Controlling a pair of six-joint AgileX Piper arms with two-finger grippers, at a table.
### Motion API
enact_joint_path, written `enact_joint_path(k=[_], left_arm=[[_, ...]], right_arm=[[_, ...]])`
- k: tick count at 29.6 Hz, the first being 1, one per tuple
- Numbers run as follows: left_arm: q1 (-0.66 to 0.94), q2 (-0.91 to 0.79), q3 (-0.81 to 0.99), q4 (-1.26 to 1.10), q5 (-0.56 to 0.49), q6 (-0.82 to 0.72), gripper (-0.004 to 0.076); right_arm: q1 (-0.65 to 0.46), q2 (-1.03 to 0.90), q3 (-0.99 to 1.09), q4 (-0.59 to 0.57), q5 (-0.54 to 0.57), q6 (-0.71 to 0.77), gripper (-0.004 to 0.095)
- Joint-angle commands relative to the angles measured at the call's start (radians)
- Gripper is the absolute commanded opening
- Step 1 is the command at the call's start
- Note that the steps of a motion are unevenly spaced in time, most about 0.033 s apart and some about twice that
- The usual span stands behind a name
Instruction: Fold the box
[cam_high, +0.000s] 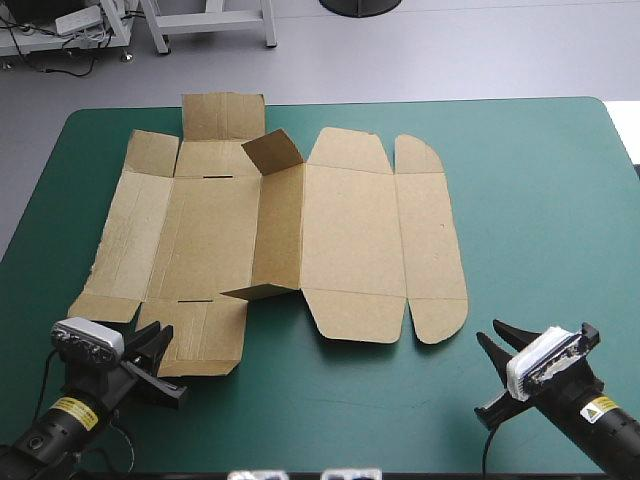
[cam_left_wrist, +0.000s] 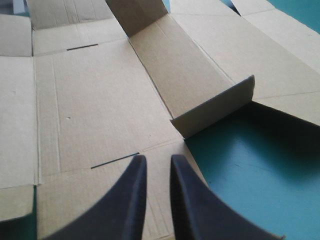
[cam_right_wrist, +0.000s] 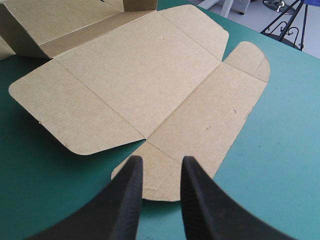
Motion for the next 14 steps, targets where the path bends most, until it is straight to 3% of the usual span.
enact_joint_path(k=[1, 7, 14], left_arm=[[-0.005, 0.066, -0.038, -0.061, -0.092, 0.002, 0.0119], [-0.005, 0.186, -0.169, -0.132, -0.072, 0.014, 0.013], [-0.005, 0.389, -0.42, 0.044, 0.111, 0.047, 0.0182]], right_arm=[[-0.006, 0.007, -0.029, 0.029, -0.053, -0.005, 0.0246], [-0.006, 0.007, -0.029, 0.029, -0.055, -0.005, 0.0246], [-0.006, 0.007, -0.029, 0.031, -0.053, -0.003, 0.0246]])
